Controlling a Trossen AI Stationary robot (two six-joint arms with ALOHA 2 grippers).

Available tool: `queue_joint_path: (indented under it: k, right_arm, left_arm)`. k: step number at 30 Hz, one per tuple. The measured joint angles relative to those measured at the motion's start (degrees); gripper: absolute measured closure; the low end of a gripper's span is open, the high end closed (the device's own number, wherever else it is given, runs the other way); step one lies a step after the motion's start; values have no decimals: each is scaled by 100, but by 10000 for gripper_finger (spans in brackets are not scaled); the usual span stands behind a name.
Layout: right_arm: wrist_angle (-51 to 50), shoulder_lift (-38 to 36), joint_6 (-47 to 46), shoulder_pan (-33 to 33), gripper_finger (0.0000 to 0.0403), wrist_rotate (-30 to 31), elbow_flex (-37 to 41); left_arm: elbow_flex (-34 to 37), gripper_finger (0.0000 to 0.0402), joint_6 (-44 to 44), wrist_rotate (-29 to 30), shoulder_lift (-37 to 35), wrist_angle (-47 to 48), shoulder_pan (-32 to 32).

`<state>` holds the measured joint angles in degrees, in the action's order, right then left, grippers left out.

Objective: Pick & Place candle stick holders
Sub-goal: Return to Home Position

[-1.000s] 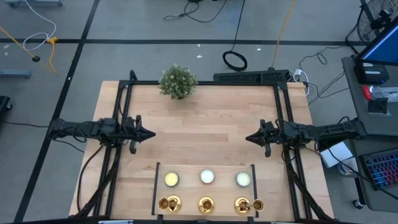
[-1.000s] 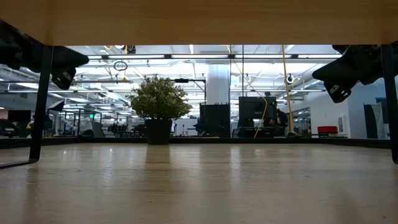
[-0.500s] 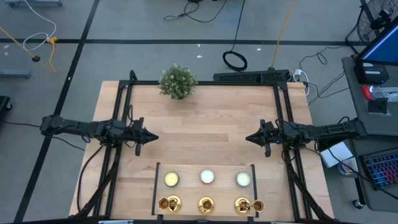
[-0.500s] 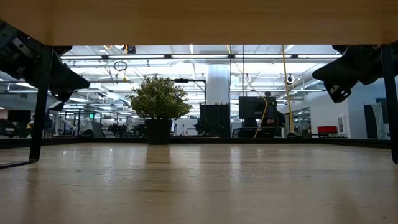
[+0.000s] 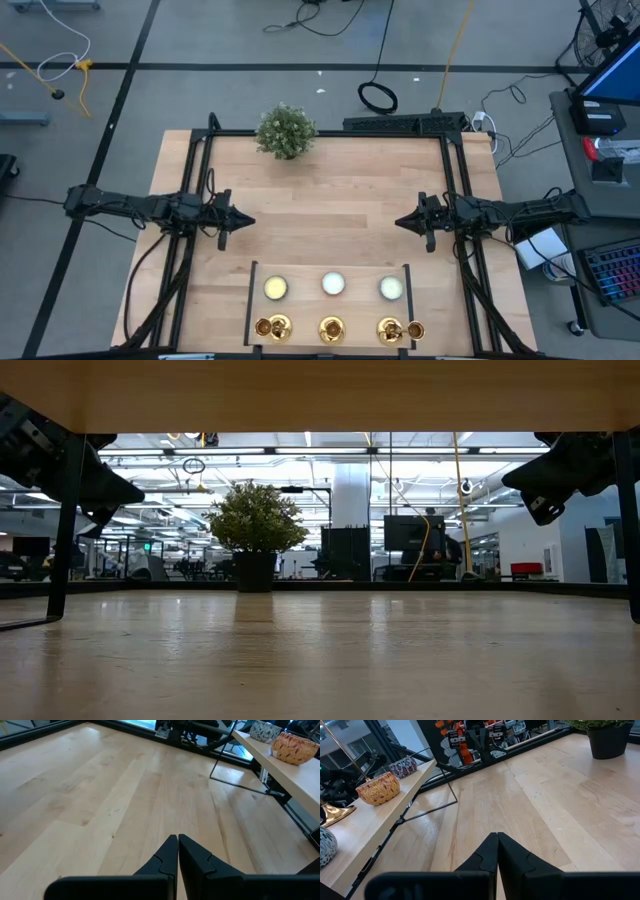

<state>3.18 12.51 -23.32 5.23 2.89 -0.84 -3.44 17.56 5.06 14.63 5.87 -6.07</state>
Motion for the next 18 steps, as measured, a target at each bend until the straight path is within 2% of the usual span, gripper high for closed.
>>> queue_joint_path:
  k: [18]
  right_arm:
    - [0,-2,1,0,399,1,0]
  left_arm:
    - [0,385,59,0,0,-7,-2]
